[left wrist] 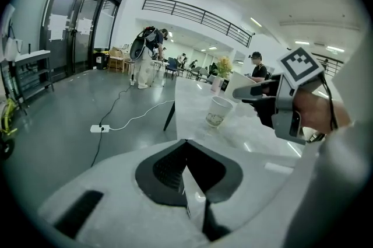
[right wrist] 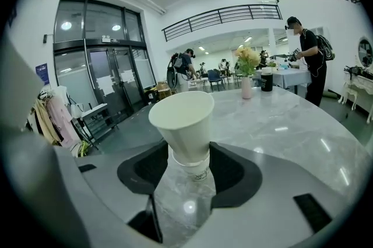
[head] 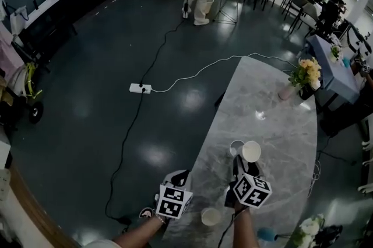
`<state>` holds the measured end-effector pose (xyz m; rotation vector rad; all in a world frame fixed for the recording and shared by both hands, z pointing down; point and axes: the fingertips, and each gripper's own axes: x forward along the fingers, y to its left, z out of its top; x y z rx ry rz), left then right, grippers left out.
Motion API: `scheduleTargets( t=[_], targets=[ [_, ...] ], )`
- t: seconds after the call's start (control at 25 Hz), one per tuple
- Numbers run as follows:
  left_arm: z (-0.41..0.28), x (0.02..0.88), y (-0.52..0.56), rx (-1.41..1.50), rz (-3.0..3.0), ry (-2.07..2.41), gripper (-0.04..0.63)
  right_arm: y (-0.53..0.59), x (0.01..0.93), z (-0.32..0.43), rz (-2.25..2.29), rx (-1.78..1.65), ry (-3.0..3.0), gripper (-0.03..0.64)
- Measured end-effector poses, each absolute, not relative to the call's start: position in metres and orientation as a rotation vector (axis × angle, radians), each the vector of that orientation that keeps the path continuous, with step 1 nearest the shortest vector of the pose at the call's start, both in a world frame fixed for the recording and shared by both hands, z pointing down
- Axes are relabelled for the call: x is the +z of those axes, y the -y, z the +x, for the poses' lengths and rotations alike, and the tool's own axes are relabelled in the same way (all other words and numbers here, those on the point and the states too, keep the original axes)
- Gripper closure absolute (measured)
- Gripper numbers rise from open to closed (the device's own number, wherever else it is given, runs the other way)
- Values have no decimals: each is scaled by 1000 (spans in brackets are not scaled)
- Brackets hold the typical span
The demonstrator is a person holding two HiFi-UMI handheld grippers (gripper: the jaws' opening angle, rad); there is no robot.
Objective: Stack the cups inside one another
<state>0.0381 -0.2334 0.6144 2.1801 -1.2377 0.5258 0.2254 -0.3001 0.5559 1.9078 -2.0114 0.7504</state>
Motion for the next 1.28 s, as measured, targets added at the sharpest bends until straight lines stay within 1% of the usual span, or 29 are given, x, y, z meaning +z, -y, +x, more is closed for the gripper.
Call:
scheduleTargets(
  t=[0.68, 1.28],
  targets=[
    [28, 635, 231, 550, 2127, 1277, 597, 312, 576, 222, 1857, 748, 2028, 414],
    [28, 636, 229, 564, 2119, 1278, 597, 317, 580, 220, 1845, 738, 2034, 414]
  ],
)
